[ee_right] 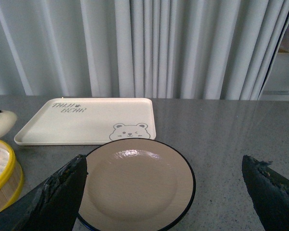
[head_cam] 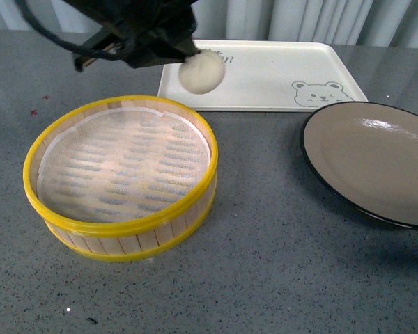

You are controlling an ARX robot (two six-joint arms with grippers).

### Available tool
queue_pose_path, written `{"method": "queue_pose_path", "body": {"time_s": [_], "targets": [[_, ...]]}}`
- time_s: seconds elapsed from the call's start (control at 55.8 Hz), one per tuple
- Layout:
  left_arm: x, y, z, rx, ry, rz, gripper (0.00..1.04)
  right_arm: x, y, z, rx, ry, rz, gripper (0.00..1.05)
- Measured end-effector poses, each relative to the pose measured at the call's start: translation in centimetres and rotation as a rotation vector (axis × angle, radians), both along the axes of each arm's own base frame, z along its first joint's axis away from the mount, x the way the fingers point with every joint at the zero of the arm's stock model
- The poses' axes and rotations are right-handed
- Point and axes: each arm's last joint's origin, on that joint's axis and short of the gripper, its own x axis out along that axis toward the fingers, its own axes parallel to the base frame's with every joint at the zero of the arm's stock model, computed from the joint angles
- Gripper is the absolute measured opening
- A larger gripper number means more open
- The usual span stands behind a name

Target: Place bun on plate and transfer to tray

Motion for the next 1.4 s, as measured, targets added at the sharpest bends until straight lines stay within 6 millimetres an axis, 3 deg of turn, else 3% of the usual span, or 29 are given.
{"method": "queue_pose_path", "body": {"time_s": [0.107,0.161,0.376,0.573,0.77,0.896,1.093,1.272,1.397], "targets": [[0.8,-2.6,-0.3,-0.022,0.003,-0.051,0.04,0.0,0.0,0.0,0.0,0.0,0.0,0.96],[1.1,-5.0,-0.7,-0.037,0.014,-0.102,0.04,0.0,0.0,0.0,0.0,0.0,0.0,0.96],[0.9,-11.3,-1.9,-0.115,0.095,-0.263,0.04,0.0,0.0,0.0,0.0,0.0,0.0,0.96],[1.0,-13.4,-3.4,-0.141,0.149,-0.266,0.04,0.0,0.0,0.0,0.0,0.0,0.0,0.96],[1.2,-14.5,-3.6,-0.159,0.173,-0.288,0.04,0.0,0.0,0.0,0.0,0.0,0.0,0.96],[1.0,-15.0,-3.8,-0.155,0.19,-0.304,0.25,0.0,0.0,0.0,0.0,0.0,0.0,0.96],[0.7,-15.2,-4.2,-0.128,0.198,-0.311,0.71,0.0,0.0,0.0,0.0,0.0,0.0,0.96],[0.8,-15.1,-4.2,-0.124,0.196,-0.303,0.99,0.0,0.0,0.0,0.0,0.0,0.0,0.96],[1.4,-14.4,-3.8,-0.145,0.151,-0.273,0.98,0.0,0.0,0.0,0.0,0.0,0.0,0.96]]}}
